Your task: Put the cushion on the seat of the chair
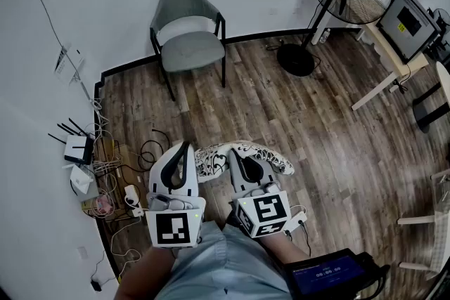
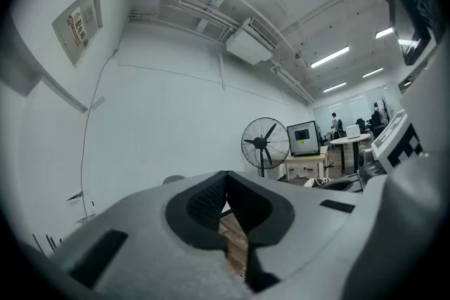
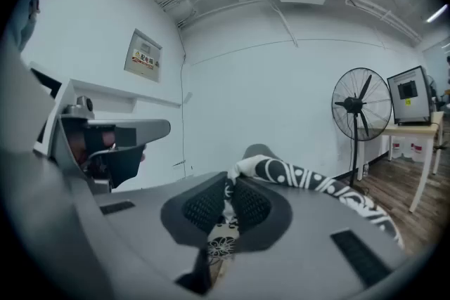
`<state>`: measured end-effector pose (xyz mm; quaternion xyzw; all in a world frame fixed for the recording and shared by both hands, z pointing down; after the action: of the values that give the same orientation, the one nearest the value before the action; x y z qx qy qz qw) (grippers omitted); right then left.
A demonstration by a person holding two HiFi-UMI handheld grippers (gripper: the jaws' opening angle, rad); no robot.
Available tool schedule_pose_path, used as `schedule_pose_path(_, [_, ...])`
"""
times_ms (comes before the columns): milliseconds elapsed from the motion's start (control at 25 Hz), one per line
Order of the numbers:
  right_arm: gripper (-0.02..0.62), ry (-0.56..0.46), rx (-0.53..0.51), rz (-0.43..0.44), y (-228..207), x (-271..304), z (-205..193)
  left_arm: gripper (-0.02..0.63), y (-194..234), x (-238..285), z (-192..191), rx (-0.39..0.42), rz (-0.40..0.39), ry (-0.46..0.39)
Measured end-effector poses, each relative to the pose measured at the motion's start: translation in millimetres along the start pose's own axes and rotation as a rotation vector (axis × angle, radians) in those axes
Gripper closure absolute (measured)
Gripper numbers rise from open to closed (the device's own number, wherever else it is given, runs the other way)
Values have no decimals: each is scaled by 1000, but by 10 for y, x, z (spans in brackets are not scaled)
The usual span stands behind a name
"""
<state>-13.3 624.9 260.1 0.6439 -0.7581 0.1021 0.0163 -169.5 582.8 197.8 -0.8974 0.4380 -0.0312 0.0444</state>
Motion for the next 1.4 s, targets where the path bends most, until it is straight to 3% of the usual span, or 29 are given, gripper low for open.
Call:
schedule_pose_path(280, [578, 5, -2, -13, -96, -61, -84, 597, -90, 8, -62, -5, 5, 8])
schedule_pose_path(840, [577, 22, 70, -23, -725, -124, -118, 597, -394, 283, -97, 13, 40, 54])
schedule_pose_path(1120, [577, 57, 55, -11, -827, 301, -136, 597, -160, 619, -255, -22, 56, 76])
schedule_pose_path(1400, [577, 87, 70, -12, -847, 1202, -108, 597, 494, 1251, -417, -36, 69, 87])
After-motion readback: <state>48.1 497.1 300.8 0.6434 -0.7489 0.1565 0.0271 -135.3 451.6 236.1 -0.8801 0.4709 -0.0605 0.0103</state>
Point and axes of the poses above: the fingertips, and each gripper's own axes: x forward along the fingers, y to its left, z out of its top, the point moved 8 cm from there along -x, backward along the fingers
